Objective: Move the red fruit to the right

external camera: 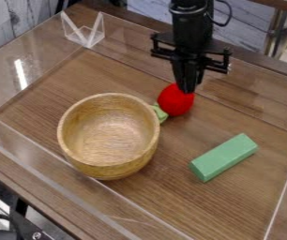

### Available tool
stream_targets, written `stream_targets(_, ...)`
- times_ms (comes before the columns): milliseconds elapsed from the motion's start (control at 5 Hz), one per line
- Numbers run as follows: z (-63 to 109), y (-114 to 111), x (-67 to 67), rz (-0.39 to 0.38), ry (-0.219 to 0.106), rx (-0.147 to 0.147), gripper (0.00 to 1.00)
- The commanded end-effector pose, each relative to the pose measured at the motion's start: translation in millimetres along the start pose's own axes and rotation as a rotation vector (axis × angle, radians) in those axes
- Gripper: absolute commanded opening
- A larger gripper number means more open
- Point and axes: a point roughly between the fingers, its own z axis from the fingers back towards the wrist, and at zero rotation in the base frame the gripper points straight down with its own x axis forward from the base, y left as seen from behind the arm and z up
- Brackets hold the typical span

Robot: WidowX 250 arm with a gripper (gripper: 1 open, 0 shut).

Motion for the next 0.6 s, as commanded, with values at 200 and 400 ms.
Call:
stream_targets(200,29.7,-8.4,10.8,-0.007,-0.098,-0.009,0.00)
stream_targets(400,16.8,-17.3,10.4,-0.020,-0.081,-0.009,0.00)
